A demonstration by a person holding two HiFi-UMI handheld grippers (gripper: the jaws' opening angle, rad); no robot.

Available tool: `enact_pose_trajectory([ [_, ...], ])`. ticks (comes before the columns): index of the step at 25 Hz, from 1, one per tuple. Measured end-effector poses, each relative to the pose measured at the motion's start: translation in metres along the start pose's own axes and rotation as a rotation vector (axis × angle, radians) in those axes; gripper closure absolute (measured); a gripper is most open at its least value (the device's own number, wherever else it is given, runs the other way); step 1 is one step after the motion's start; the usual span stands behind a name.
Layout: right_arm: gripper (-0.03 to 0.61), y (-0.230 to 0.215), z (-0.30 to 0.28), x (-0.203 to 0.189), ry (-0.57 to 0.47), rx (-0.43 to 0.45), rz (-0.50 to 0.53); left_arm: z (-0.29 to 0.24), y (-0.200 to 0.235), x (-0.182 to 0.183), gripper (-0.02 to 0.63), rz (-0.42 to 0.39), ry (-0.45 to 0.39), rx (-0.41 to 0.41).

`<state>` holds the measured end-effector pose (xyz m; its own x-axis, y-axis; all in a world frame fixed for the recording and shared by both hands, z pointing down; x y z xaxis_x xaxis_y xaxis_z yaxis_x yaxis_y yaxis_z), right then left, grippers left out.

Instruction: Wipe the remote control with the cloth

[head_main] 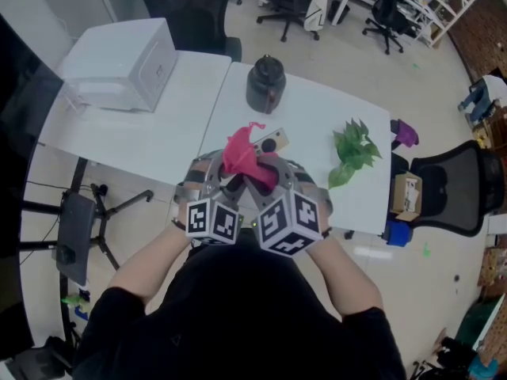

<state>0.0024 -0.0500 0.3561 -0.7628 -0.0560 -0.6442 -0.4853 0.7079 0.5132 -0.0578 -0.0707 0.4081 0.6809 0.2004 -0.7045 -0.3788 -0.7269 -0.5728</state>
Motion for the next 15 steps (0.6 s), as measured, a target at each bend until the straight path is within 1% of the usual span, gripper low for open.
enact_pose_trajectory([
  [4,0.460,0.004,-0.001,0.000,-0.018,0.040,-0.022,0.003,-0.001,-0.001,0.403,0.008,-0.004,0.010],
  [6,0.460,0.001,-0.002,0.000,-0.017,0.036,-0.045,0.004,0.000,-0.001,0.403,0.015,-0.009,0.013],
  [10,0.460,-0.014,-0.003,-0.011,0.007,-0.019,-0.092,0.007,0.001,-0.001,0.403,0.020,-0.023,0.022],
  [15,0.460,-0.043,0.002,-0.035,0.035,-0.111,-0.205,0.010,0.000,-0.002,0.403,0.025,-0.034,0.024],
])
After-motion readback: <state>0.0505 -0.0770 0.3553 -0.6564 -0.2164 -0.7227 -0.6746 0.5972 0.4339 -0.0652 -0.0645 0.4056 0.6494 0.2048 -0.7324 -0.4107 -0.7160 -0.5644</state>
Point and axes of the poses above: the fingertips, and each gripper's own axes: z backward along the fingers, y to its left, x out of its top, the point moved 7 cm from there along z, backward along the fingers, and after that the axes turned 8 degrees about -x, right-handed, at the moved point
